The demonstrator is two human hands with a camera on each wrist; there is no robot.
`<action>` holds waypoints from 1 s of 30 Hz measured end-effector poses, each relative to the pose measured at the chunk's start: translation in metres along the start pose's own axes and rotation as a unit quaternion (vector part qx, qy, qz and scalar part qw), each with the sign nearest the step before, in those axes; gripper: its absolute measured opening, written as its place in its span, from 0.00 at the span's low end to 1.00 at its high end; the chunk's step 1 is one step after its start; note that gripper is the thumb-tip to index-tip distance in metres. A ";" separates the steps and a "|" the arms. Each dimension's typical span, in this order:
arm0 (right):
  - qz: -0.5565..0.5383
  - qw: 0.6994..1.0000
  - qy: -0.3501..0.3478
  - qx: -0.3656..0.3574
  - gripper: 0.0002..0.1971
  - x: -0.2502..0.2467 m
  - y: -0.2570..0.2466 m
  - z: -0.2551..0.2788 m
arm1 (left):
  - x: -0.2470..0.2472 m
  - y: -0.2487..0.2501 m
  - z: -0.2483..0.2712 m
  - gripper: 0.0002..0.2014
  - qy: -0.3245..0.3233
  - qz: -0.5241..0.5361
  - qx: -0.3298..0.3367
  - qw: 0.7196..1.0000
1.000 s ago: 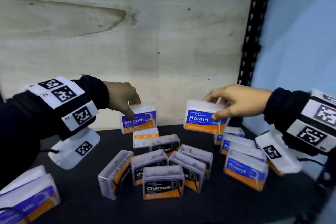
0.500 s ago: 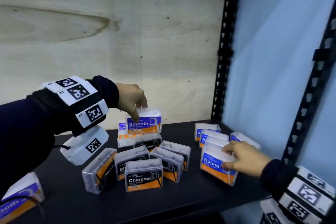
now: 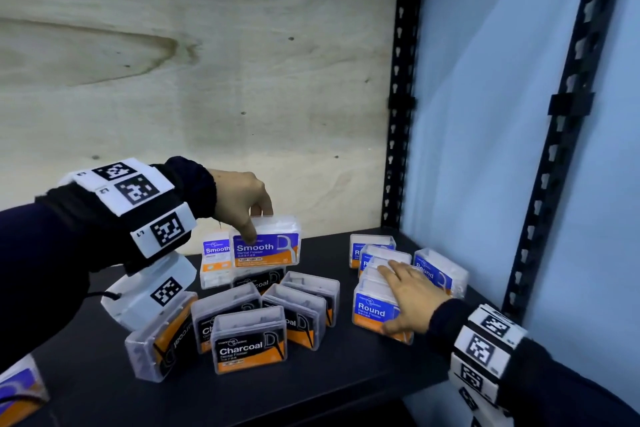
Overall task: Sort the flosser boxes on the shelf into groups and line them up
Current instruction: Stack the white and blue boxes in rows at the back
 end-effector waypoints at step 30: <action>-0.286 0.895 -0.012 -0.342 0.42 -0.017 -0.270 0.073 | -0.003 -0.083 0.182 0.19 0.009 0.010 -0.210 0.978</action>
Point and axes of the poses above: each hand's wrist, its own z-axis away from the middle knuckle, its own x-axis out of the palm, y = z × x, the point moved 6 cm from there along -z, towards the middle knuckle, and after that the axes turned 14 degrees about y, right-handed, at the moved point
